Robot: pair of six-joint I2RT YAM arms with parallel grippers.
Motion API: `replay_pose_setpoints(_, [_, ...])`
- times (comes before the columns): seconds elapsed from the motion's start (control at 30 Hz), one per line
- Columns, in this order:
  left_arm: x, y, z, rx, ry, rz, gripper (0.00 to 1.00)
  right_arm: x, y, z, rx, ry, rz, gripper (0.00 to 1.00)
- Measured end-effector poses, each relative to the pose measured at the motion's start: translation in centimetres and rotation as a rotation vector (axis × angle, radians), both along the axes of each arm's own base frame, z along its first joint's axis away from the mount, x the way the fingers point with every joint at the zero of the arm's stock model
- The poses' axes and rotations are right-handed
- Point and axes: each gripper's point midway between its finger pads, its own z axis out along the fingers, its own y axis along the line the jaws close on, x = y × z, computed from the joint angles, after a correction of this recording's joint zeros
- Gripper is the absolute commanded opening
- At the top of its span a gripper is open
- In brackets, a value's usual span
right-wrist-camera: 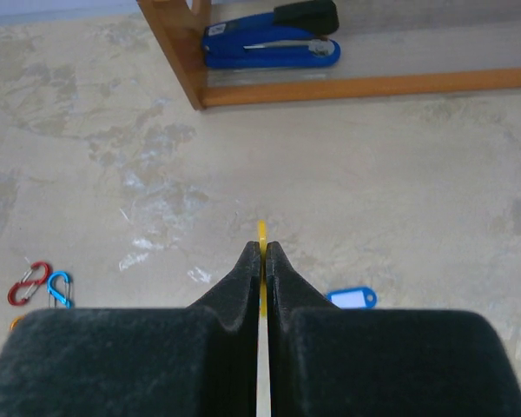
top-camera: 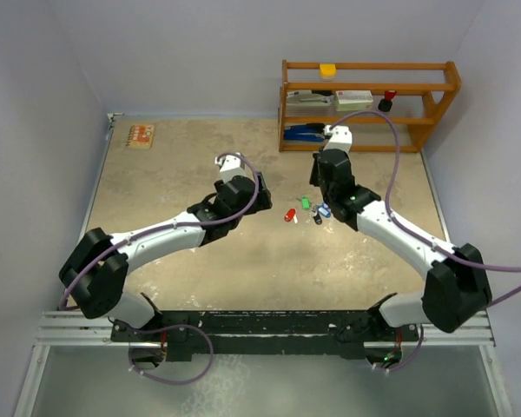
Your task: Put the keys on the keyring
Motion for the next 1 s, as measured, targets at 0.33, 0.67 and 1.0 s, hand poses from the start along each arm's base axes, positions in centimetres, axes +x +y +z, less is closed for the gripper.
replay_pose_setpoints(0.33, [0.1,0.6,0.0,-0.037,-0.028,0.016,0.8,6.0,2.6,-2.0,-0.065,0.03,0.066,0.0])
replay_pose_setpoints(0.67, [0.9,1.9,1.0,-0.069,-0.072,0.058,0.8,10.6,6.1,-4.4,-0.084,0.047,0.143,0.0])
replay_pose_setpoints(1.0, [1.1,2.5,1.6,-0.078,-0.083,0.072,0.79,13.6,8.7,-6.8,-0.078,0.073,0.195,0.0])
